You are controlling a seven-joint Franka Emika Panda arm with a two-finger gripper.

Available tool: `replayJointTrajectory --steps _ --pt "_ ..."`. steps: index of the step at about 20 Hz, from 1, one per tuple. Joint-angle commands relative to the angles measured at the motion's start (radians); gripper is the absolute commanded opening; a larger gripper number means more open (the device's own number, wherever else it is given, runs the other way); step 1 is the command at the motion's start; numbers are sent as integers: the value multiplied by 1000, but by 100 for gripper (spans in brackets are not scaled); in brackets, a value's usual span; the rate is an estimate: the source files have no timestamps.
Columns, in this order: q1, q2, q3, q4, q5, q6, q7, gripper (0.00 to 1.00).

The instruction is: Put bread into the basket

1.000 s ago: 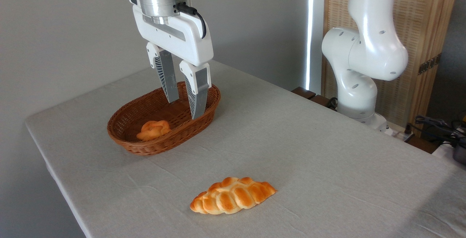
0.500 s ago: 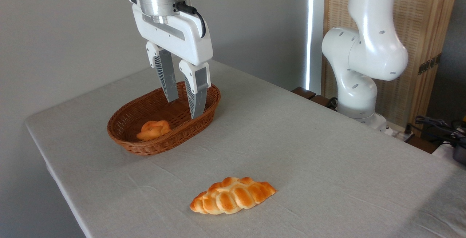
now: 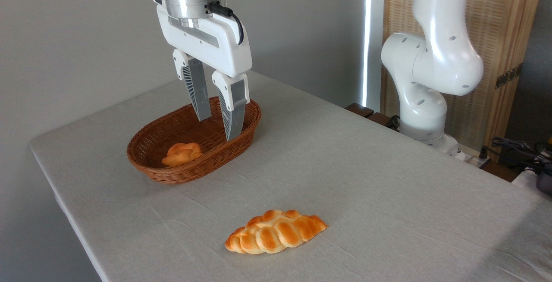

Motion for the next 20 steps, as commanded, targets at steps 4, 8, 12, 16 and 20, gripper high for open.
replayJointTrajectory --steps 4,8,12,16,20 --pt "-7 11 9 21 -10 2 -10 100" --pt "-7 9 9 21 -10 2 -10 100" --pt "-7 11 9 21 -8 2 -10 100" --pt "-7 13 6 20 -5 -9 -9 100" --pt "-12 46 6 4 -8 -3 -7 100"
